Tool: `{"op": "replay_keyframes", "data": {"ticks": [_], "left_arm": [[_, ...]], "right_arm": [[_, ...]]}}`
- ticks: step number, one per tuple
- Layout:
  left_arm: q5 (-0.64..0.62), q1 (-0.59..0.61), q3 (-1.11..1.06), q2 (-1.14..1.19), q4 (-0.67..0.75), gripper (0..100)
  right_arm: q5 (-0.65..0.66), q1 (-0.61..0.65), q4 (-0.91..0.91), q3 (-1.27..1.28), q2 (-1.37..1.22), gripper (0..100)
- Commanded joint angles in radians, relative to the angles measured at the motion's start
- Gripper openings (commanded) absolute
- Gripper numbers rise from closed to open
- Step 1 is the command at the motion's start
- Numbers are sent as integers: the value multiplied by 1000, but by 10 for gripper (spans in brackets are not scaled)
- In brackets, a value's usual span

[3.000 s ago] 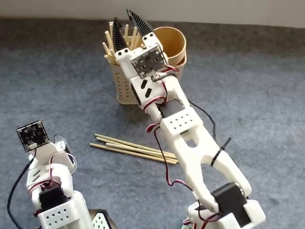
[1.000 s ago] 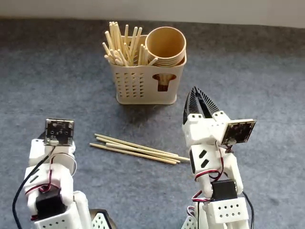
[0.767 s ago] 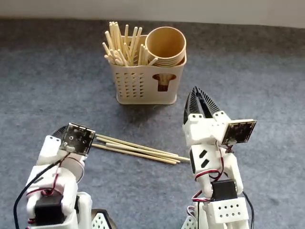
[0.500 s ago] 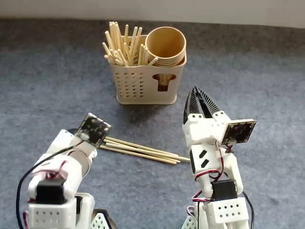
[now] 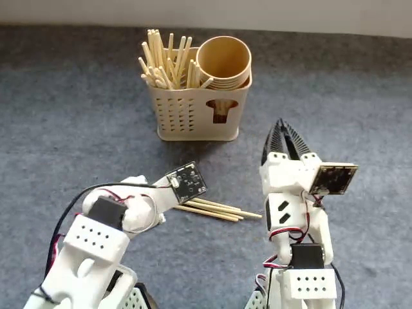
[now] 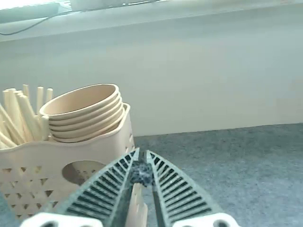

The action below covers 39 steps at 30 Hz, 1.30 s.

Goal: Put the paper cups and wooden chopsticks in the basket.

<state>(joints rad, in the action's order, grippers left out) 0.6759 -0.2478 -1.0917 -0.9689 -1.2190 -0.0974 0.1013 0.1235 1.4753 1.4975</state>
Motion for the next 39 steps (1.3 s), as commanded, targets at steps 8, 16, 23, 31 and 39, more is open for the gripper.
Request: {"op": "replay_keyframes", "data": {"ticks": [8,16,23,31,39], "left_arm": [[9,-82,182,447,180,115],[51,-82,334,748,172,86],[98,-73,351,840,172,56],[98,-73,352,839,109,6],[101,-25,433,839,-49,6]], "right_arm": [[-8,-45,-5,-8,18,9],[-8,-45,-5,-8,18,9],[-5,-44,-5,-8,18,9],[-5,-44,-5,-5,18,9],[-6,-44,-5,-4,18,9]]}}
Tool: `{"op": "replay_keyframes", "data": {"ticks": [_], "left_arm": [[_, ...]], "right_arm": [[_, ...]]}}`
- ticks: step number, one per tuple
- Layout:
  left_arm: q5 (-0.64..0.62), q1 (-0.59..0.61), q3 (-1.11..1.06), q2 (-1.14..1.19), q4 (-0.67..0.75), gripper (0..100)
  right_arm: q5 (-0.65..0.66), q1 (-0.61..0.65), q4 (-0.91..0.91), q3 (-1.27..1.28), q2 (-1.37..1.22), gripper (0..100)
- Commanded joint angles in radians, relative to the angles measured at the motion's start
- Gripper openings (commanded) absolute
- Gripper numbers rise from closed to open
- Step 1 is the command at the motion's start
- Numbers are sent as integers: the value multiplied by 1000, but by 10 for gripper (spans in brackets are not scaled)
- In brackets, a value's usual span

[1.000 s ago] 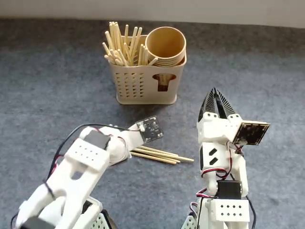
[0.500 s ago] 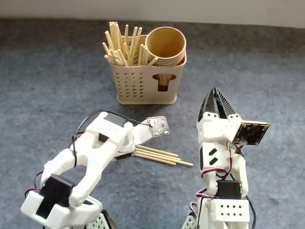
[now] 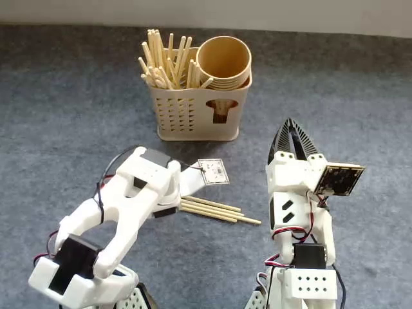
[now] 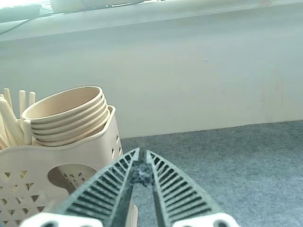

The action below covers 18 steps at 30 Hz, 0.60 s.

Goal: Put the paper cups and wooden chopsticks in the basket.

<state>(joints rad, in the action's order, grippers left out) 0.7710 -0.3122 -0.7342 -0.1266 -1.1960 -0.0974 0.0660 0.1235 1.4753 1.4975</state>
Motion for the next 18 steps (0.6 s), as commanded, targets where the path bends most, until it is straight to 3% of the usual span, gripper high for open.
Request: {"op": "replay_keyframes", "data": {"ticks": [1,14,18], "left_arm": [[8,56,87,-4,-83,6],[86,278,114,-4,-172,7],[84,288,114,-4,-173,35]], "right_arm": [[-6,-8,-5,-4,18,9],[-5,-8,-5,-4,16,9],[-2,13,-5,-4,16,9]]}}
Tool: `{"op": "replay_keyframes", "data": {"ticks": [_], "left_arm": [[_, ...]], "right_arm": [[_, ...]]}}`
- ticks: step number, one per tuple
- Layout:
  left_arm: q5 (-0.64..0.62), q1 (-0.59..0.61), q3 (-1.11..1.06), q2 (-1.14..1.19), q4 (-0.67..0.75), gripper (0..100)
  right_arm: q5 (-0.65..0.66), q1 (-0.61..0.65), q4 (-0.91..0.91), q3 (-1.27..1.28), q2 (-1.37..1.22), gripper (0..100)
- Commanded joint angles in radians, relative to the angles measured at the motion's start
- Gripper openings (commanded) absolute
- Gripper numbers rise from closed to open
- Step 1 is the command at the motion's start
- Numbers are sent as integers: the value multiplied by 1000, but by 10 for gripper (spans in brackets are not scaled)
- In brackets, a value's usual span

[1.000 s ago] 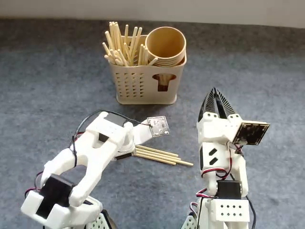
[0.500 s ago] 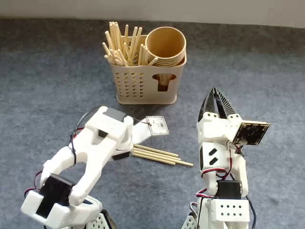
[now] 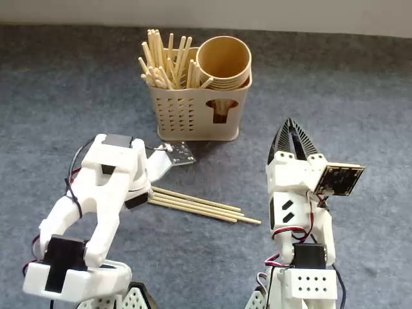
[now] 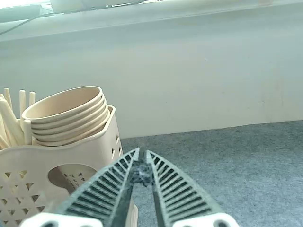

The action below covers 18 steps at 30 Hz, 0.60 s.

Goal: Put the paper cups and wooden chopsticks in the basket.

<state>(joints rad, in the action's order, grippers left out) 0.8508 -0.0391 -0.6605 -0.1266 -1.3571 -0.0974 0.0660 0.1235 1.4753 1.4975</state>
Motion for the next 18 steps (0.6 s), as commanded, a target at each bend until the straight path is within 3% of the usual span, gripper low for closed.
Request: {"op": "replay_keyframes", "data": {"ticks": [1,10,18], "left_arm": [[3,12,41,-4,-12,56],[-31,-139,39,-4,0,90],[-92,-259,30,10,172,122]], "right_arm": [[-2,24,-5,-4,16,9],[0,48,-5,-4,16,9],[0,48,-5,-4,16,9]]}}
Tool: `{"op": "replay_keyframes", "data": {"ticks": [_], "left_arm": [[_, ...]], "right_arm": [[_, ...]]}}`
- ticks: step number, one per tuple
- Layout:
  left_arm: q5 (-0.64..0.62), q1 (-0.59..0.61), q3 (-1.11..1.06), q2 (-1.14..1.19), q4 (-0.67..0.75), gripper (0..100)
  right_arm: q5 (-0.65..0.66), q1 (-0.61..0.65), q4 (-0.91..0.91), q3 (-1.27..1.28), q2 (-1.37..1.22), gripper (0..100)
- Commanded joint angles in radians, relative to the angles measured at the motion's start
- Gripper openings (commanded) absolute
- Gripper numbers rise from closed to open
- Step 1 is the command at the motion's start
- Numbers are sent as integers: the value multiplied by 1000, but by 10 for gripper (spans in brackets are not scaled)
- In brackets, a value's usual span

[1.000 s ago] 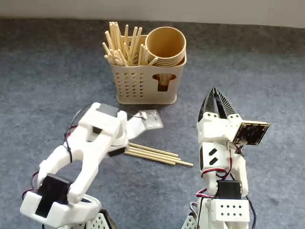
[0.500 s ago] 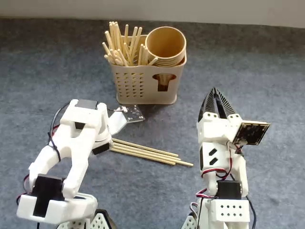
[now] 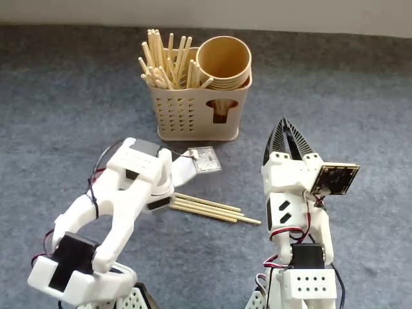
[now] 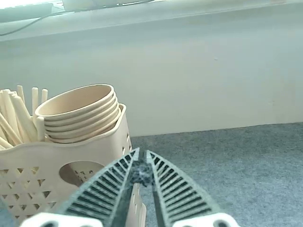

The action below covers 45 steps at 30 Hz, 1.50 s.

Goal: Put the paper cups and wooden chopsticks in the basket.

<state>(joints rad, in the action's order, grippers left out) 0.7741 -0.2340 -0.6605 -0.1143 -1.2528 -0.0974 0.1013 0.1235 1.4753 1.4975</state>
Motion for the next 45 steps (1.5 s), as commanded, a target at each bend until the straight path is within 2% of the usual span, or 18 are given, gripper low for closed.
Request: {"op": "replay_keyframes", "data": {"ticks": [1,5,10,15,24,30,41,45], "left_arm": [[-15,-70,30,-2,77,122],[-15,-107,19,13,101,122],[-15,-127,28,148,141,95],[-17,-119,130,246,75,66],[-9,-113,137,251,21,13],[-9,-102,108,105,-84,6],[-20,-97,-38,-305,-92,7],[-129,-71,-31,-386,-87,7]], "right_arm": [[0,13,-5,-4,16,9],[0,13,-5,-2,16,9],[0,13,-5,-2,16,9],[0,15,-5,-2,16,9],[0,15,-5,-2,16,9],[0,15,-5,-2,16,9],[0,15,-5,-2,16,9],[0,15,-5,-2,16,9]]}}
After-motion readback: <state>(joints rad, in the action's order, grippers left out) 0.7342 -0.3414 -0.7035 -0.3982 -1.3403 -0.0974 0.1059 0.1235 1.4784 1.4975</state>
